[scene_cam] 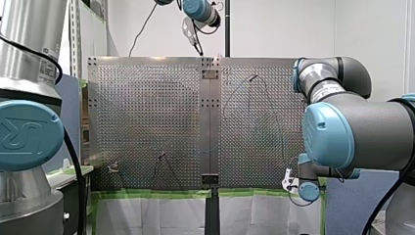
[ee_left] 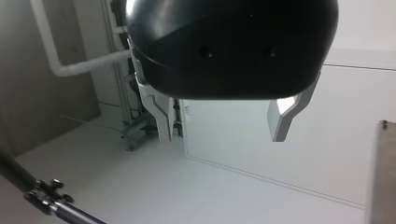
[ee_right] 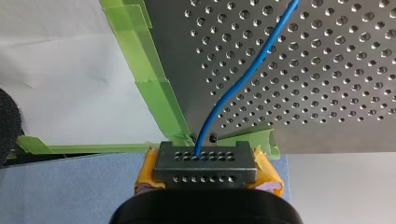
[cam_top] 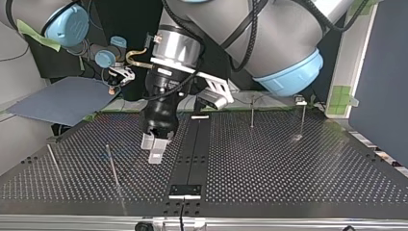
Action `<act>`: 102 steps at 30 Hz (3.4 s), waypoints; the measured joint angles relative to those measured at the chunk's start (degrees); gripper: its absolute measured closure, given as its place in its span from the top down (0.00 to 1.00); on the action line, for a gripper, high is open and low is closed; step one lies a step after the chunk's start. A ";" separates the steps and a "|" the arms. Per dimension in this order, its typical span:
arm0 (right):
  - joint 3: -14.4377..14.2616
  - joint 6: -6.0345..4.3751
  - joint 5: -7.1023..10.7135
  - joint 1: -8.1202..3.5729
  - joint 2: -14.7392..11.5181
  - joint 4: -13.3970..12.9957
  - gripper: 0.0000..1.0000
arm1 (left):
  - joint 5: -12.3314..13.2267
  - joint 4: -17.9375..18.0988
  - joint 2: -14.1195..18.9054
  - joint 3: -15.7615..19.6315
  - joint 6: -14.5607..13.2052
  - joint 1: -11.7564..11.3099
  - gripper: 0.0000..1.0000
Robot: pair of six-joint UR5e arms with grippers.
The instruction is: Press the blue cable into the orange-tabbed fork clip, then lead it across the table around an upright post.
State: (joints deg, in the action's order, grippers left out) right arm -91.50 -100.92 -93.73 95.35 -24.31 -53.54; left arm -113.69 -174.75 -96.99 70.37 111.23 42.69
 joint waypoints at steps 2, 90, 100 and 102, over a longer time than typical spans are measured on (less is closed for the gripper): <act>-0.01 0.00 0.01 0.01 0.00 0.00 0.00 | 0.04 0.98 0.96 0.95 0.06 -0.01 0.99; 0.48 0.25 0.60 0.20 0.00 -1.74 0.00 | -12.47 37.82 -5.03 45.58 -3.10 0.63 0.99; 0.55 -2.13 3.93 -1.00 0.00 -4.66 0.00 | -12.20 37.89 -5.03 50.54 -3.29 0.66 0.99; 0.54 -2.93 4.17 -1.31 0.00 -5.06 0.00 | -12.09 37.89 -5.05 51.55 -3.35 0.66 0.99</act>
State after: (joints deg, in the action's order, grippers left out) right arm -90.96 -103.84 -89.56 94.04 -24.31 -58.60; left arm -125.78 -136.86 -102.03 121.92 107.89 43.35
